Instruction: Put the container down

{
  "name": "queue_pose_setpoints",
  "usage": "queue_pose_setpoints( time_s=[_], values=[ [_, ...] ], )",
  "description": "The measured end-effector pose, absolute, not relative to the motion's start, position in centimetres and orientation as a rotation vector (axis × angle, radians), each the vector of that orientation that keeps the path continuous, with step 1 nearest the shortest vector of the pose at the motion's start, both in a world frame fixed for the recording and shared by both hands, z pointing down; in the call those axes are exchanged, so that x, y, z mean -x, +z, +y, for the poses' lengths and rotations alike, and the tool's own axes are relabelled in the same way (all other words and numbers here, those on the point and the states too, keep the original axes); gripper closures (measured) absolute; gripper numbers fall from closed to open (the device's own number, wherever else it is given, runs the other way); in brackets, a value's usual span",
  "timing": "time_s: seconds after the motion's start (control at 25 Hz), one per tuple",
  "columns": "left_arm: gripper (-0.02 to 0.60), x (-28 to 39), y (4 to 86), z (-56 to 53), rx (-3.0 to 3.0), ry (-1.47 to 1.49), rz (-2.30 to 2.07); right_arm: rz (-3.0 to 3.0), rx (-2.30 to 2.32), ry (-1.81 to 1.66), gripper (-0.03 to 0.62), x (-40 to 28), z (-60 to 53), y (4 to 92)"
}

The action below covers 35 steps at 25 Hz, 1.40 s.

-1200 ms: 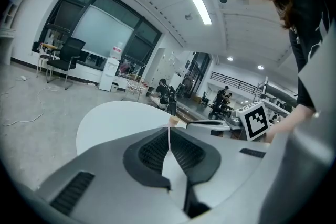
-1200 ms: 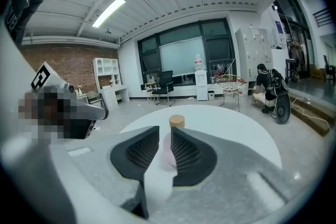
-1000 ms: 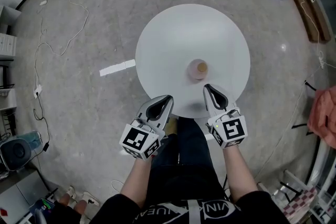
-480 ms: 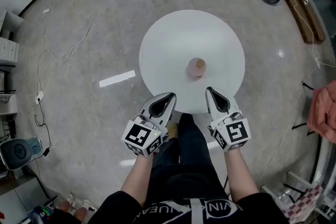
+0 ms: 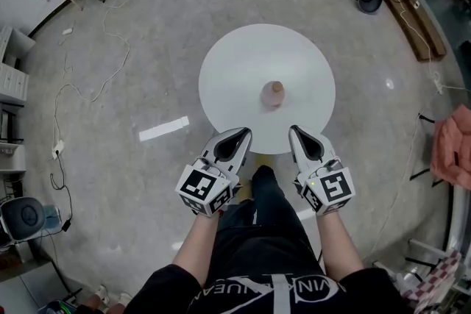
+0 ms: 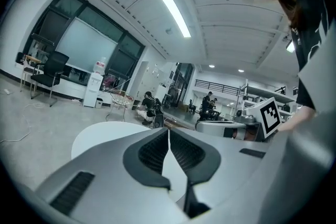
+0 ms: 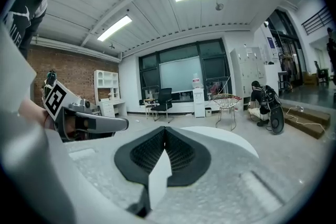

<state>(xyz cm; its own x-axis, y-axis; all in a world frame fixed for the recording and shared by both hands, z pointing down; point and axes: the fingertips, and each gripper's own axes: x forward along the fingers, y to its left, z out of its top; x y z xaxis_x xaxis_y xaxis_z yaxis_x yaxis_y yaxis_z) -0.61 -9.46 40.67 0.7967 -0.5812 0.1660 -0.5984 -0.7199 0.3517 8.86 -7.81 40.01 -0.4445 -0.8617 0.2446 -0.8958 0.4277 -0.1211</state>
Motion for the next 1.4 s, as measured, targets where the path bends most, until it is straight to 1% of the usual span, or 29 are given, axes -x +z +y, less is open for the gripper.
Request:
queue_pose_setpoints(
  time_s=[0.4, 0.84, 1.4],
  values=[
    [0.566, 1.8, 38.9, -9.1, -2.647, 0.046, -0.9, -2.553, -1.595, 0.309, 0.588, -8.3, -6.6, 37.9],
    [0.566, 2.0, 36.6, -10.0, -2.652, 0.027, -0.946, -2.551, -1.621, 0.309, 0.588, -9.9, -7.0, 35.8],
    [0.566, 0.7, 35.2, -9.8, -2.643, 0.005, -0.983, -2.556, -1.58, 0.314, 0.588, -11.6, -6.7, 34.8]
  ],
)
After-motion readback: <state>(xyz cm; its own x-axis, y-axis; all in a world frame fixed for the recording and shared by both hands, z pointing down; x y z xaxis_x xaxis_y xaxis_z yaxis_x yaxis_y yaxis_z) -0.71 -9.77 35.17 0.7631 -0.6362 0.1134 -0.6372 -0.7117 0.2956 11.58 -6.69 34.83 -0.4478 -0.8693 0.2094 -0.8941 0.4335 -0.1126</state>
